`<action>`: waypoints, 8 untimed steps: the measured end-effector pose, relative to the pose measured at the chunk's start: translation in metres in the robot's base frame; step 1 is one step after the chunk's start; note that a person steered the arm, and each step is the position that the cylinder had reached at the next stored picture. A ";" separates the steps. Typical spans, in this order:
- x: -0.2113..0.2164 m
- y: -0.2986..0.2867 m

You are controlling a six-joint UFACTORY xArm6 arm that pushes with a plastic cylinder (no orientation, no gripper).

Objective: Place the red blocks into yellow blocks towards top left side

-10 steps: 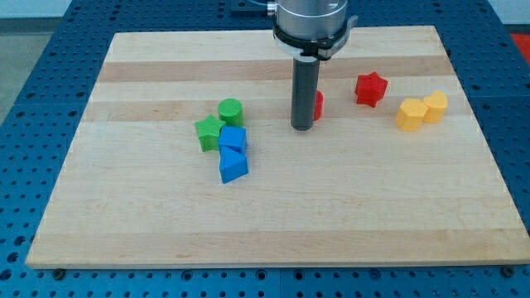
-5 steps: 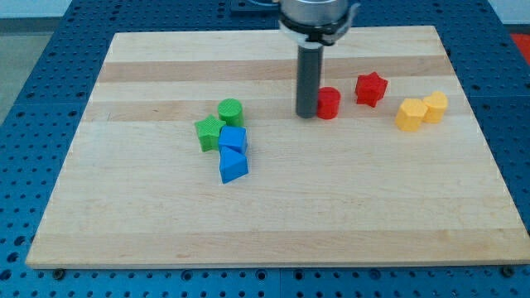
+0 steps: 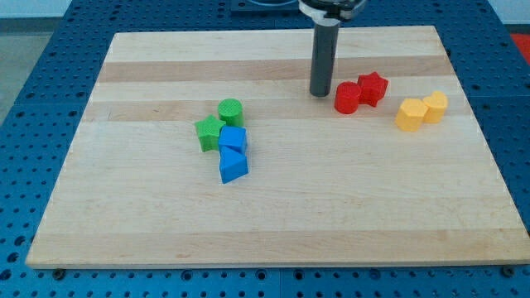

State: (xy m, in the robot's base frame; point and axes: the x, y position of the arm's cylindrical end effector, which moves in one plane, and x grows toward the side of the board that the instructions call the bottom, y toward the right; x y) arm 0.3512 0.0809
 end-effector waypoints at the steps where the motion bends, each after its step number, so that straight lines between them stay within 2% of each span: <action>1: 0.000 0.028; 5: -0.005 0.108; 6: -0.005 0.102; 8: -0.004 0.045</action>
State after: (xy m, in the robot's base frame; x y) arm 0.3467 0.1255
